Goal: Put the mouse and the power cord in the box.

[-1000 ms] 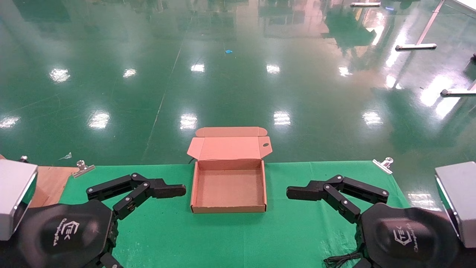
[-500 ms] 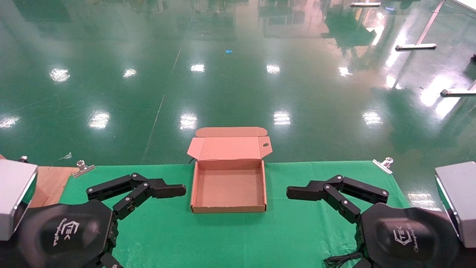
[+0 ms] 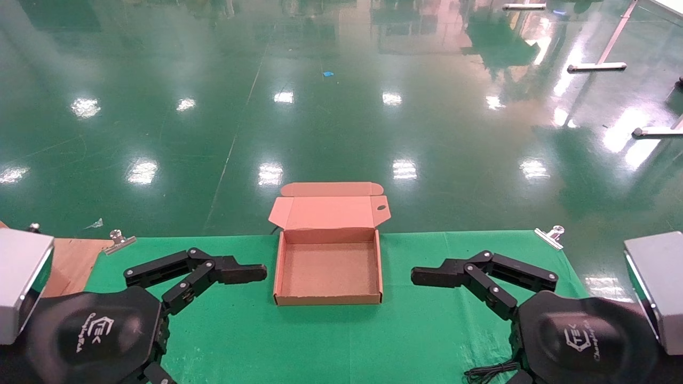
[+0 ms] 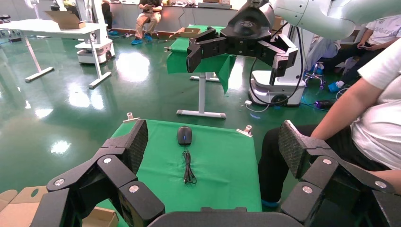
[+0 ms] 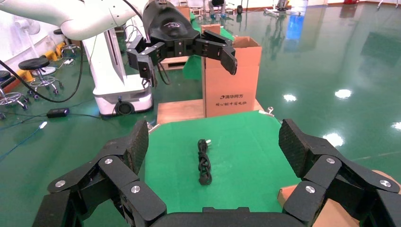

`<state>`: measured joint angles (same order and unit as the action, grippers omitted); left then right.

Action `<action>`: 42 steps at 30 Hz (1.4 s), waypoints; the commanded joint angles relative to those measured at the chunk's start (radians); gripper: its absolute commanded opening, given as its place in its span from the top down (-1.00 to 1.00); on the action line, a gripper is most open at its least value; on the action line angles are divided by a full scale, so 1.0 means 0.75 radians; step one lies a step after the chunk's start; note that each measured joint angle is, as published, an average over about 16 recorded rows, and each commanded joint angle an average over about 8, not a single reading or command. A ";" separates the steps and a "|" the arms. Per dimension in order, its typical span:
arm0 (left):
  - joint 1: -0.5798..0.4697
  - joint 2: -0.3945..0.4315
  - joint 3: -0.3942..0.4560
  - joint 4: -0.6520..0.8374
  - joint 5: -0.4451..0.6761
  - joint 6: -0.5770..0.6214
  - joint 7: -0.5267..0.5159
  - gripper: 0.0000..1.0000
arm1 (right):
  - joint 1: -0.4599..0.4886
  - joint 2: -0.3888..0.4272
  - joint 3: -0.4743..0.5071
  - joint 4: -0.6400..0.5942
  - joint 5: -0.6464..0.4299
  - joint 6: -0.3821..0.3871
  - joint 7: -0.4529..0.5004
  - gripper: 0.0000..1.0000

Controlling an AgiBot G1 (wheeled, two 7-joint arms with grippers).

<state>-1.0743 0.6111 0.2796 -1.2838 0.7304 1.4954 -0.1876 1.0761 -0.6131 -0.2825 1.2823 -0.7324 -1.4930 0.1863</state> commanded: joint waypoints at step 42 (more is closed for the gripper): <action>-0.087 0.044 0.106 0.145 0.258 0.021 0.087 -1.00 | 0.109 -0.049 -0.131 -0.070 -0.351 -0.020 -0.118 -1.00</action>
<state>-1.1473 0.6481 0.3630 -1.1619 0.9329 1.5142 -0.1108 1.1673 -0.6609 -0.3877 1.2169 -1.0040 -1.5098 0.0926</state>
